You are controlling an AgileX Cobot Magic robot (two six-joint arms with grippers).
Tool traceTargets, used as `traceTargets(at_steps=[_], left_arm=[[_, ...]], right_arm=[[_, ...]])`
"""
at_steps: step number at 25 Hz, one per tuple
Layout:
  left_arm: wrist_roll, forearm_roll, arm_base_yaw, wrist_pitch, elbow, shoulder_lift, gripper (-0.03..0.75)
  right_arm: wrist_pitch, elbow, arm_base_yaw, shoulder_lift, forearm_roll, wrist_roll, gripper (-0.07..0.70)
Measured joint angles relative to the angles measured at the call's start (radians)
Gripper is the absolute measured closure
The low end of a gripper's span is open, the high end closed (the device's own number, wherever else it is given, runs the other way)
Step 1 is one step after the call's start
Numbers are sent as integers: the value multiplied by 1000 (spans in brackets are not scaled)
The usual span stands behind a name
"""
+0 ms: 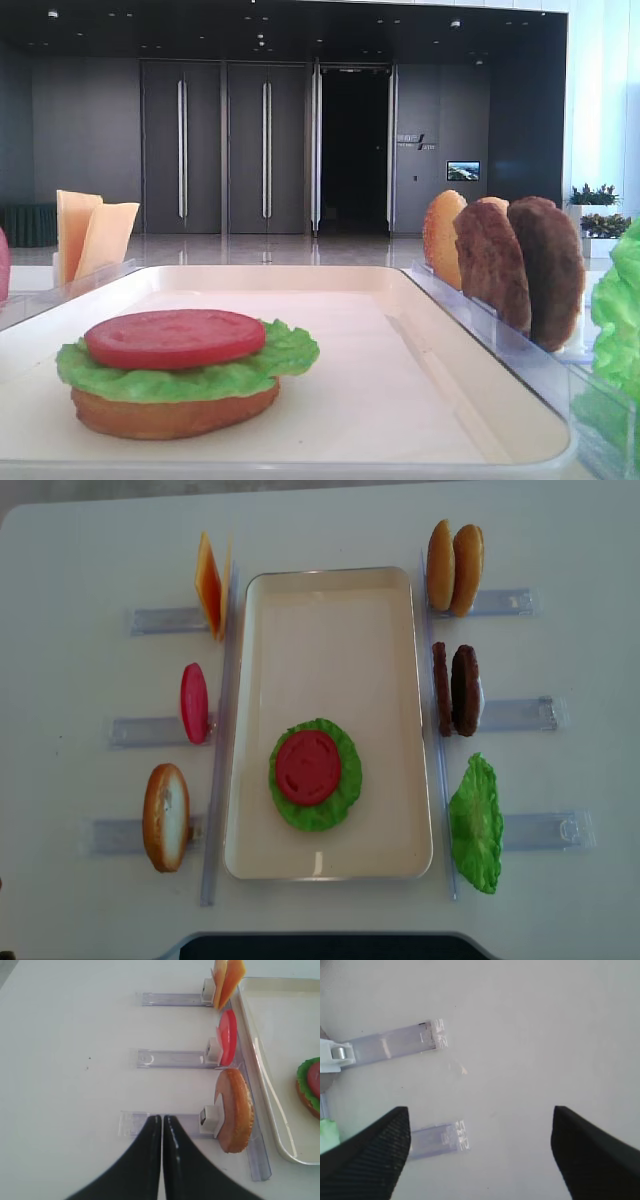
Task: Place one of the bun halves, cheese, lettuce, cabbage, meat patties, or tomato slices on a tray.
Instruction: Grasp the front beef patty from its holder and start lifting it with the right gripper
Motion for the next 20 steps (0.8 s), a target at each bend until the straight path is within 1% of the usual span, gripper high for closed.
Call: traceTargets(at_steps=[5,10,12,15,16,18,20], left_arm=[[0,0,0,0,0,0,715],[0,0,0,0,0,0,715],[0,0,0,0,0,0,715],[0,0,0,0,0,0,715],[0,0,0,0,0,0,715],[0,0,0,0,0,0,715],[0,0,0,0,0,0,715]], right_arm=[[-2,-75,0,91,0,7,55],[0,-135,0,130,-2,3,55],[11,-166,0,148,-9,-3,55],[51,-204,1,182,-11,-18,55],[55,-209,4,188,-11,-19,55],[63,-213,30,193,-11,-20,55],[62,-215,76,193,-11,-8,55]])
